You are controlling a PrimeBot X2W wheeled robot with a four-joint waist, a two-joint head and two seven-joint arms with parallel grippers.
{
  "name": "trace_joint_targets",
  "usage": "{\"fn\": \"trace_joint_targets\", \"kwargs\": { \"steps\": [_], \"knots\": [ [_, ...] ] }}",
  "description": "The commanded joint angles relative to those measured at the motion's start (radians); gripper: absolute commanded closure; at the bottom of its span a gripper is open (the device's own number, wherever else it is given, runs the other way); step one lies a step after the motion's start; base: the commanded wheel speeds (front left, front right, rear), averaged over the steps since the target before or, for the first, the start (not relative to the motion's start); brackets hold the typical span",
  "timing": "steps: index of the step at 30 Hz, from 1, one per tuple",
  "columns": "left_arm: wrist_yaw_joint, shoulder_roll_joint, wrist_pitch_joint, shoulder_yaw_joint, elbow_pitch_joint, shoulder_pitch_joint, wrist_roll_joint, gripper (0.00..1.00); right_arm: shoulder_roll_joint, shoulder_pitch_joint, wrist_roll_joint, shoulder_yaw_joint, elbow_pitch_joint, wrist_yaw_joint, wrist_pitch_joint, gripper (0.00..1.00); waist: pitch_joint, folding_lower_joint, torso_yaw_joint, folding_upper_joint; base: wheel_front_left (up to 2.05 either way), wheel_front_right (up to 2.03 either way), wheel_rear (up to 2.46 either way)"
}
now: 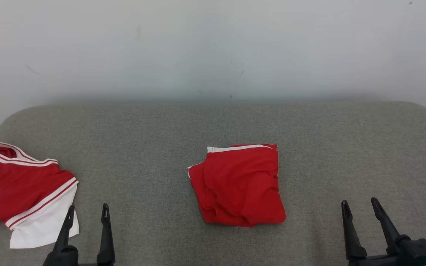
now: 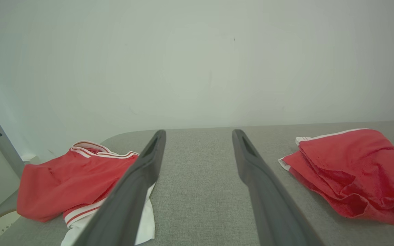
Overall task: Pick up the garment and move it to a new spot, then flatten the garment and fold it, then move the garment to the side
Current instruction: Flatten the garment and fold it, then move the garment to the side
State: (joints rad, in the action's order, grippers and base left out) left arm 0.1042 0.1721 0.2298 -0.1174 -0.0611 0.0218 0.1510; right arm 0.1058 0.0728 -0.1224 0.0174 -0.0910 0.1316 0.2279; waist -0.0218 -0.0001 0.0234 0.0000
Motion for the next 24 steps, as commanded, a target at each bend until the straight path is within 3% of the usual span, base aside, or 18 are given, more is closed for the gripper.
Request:
{"fn": "trace_joint_targets", "kwargs": {
  "steps": [1, 3, 10, 24],
  "knots": [
    [-0.003, 0.018, -0.017, -0.001, 0.010, 0.023, -0.016, 0.00, -0.006, 0.017, 0.010, 0.004, 0.017, -0.001, -0.006, 0.00, -0.006, 0.0001, -0.003, 0.0000, 0.00, 0.00, 0.00],
    [-0.011, 0.030, -0.035, -0.001, 0.031, 0.026, -0.008, 0.00, -0.008, 0.027, 0.016, 0.011, 0.040, -0.001, -0.013, 0.00, -0.008, 0.0001, -0.002, 0.0000, 0.00, 0.00, 0.00],
    [-0.102, 0.066, -0.022, 0.021, 0.080, 0.036, 0.086, 0.00, -0.024, 0.036, -0.012, 0.039, 0.096, -0.001, -0.030, 0.00, -0.001, 0.0001, 0.004, 0.0000, 0.00, 0.00, 0.00],
    [-0.092, 0.077, 0.016, 0.075, 0.088, 0.047, 0.121, 0.00, -0.045, 0.030, -0.034, 0.043, 0.079, -0.001, -0.017, 0.00, 0.008, 0.0001, 0.012, 0.0000, 0.00, 0.00, 0.00]
  ]
}}
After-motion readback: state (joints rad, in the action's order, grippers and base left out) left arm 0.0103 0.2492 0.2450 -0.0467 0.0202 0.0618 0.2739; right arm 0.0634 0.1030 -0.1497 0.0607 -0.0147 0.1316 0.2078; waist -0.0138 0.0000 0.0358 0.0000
